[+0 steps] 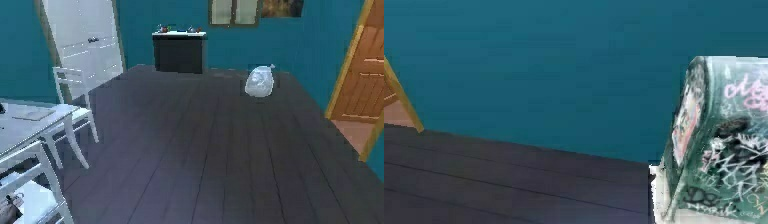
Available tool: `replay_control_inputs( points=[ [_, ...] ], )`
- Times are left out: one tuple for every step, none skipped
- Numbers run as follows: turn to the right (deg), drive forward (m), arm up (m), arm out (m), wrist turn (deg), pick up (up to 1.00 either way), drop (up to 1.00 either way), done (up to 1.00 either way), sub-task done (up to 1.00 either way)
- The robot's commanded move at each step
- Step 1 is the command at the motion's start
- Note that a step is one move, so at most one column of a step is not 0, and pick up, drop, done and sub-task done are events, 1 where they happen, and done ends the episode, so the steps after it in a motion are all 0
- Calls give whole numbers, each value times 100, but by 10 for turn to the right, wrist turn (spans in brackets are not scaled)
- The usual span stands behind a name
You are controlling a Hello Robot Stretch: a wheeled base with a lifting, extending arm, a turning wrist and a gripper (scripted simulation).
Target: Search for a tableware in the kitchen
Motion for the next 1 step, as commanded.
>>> replay_control_inputs(
  points=[
    [-30,0,0,0,0,0,0,0,0]
  ],
)
